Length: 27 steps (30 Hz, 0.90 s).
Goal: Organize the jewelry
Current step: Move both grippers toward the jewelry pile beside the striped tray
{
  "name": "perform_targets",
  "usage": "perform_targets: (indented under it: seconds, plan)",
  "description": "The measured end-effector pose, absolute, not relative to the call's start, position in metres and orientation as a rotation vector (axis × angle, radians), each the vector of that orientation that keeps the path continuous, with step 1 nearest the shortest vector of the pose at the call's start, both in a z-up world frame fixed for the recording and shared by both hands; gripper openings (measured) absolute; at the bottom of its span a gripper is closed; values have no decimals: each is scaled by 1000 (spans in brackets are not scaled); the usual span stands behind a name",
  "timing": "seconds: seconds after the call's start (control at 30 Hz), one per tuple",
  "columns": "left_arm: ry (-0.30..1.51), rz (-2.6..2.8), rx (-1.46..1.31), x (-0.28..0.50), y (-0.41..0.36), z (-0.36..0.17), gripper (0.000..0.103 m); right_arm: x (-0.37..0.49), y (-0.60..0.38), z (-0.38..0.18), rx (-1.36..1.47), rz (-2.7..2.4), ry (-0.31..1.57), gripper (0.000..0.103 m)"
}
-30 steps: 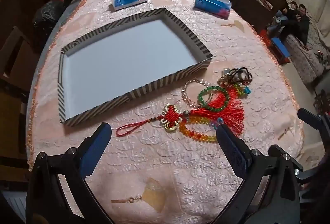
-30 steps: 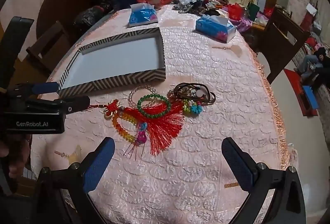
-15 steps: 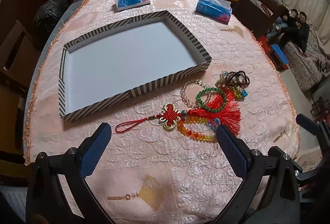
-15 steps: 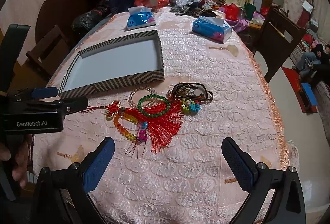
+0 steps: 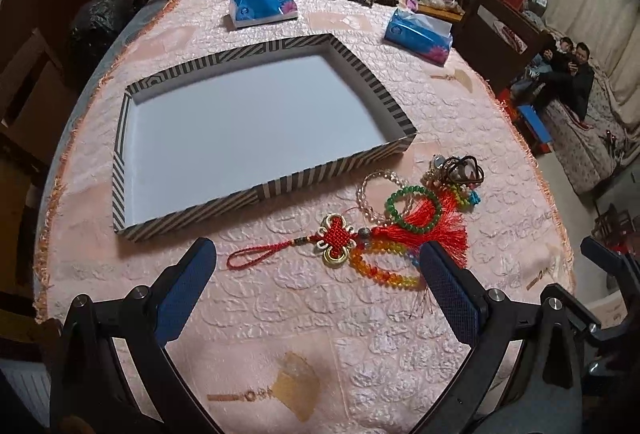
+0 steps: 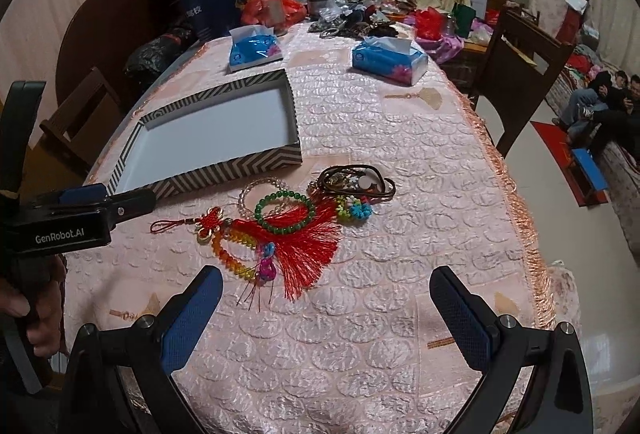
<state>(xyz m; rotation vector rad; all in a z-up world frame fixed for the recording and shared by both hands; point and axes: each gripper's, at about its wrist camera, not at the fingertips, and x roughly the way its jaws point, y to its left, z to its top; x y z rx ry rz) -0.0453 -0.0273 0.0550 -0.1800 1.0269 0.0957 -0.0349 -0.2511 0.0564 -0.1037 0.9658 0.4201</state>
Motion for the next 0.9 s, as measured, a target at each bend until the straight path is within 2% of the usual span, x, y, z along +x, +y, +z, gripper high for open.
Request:
perform_targets:
  seconds: [0.8,0.9]
  plan:
    - [1115,-22,-201,-43,-17,14,102,-22,-238,39,-116,428,1023,103]
    - [1124,-41,-209,-39,-13,7,96,-22,-239,37,-117,429,1029,103]
